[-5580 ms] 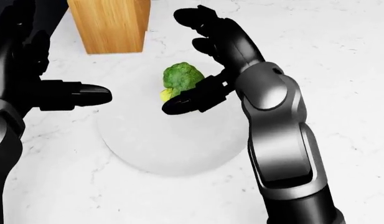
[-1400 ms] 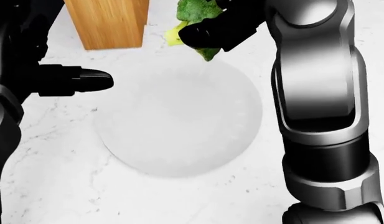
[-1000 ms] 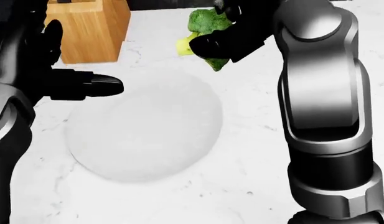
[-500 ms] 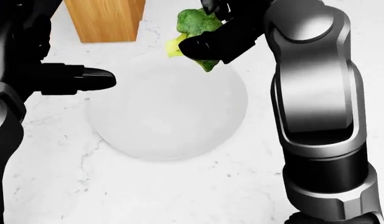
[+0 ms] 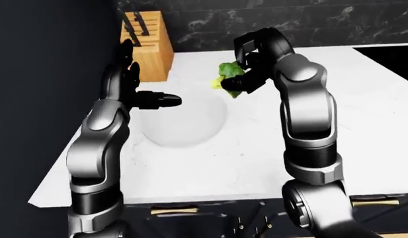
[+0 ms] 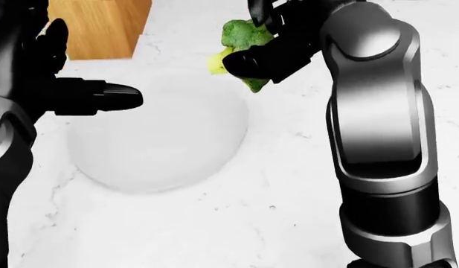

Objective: Place the broccoli on the top rack of the oven.

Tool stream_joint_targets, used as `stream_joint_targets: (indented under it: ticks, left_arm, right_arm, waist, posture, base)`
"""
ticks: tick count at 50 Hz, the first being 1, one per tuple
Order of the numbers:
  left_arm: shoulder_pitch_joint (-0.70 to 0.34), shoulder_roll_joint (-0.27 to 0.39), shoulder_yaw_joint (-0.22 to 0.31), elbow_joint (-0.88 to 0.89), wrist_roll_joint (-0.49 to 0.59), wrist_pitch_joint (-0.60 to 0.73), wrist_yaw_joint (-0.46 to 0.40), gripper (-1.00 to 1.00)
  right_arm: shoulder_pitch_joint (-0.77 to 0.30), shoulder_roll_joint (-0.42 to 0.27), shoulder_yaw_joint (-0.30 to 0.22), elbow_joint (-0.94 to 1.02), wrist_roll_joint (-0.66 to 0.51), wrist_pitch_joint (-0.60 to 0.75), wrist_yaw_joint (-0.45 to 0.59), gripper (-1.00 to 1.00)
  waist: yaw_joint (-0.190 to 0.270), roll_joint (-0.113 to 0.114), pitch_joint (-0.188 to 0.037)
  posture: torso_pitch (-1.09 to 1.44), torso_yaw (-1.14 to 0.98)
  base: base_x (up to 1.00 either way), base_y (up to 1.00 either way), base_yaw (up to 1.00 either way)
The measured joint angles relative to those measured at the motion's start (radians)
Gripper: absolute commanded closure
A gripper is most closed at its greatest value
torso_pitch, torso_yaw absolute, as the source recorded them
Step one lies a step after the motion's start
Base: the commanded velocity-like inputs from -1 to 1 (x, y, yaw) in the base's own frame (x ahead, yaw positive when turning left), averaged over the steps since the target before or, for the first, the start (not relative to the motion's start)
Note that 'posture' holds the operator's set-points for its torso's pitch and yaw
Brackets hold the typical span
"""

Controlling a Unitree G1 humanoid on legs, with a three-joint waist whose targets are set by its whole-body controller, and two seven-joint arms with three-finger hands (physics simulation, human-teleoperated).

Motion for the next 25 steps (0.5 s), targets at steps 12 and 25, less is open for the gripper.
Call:
stream_joint_targets:
  ticks: [12, 25]
  left_arm:
    - [-0.003, 0.010, 0.020, 0.002, 0.009, 0.011, 0.011, -1.00]
    - [-0.017, 0.012, 0.015, -0.001, 0.006, 0.003, 0.011, -1.00]
  right_arm:
    - [-0.016, 0.012, 0.027, 0.003, 0.023, -0.011, 0.016, 1.00]
    - [-0.029, 0.008, 0.018, -0.007, 0.021, -0.021, 0.013, 1.00]
  waist:
    - [0.033, 0.076, -0.022]
    - [0.009, -0.033, -0.021]
  posture:
    - [0.00, 0.00]
    - [0.00, 0.00]
  base:
    - [-0.26, -0.24, 0.00]
    - [-0.26, -0.24, 0.00]
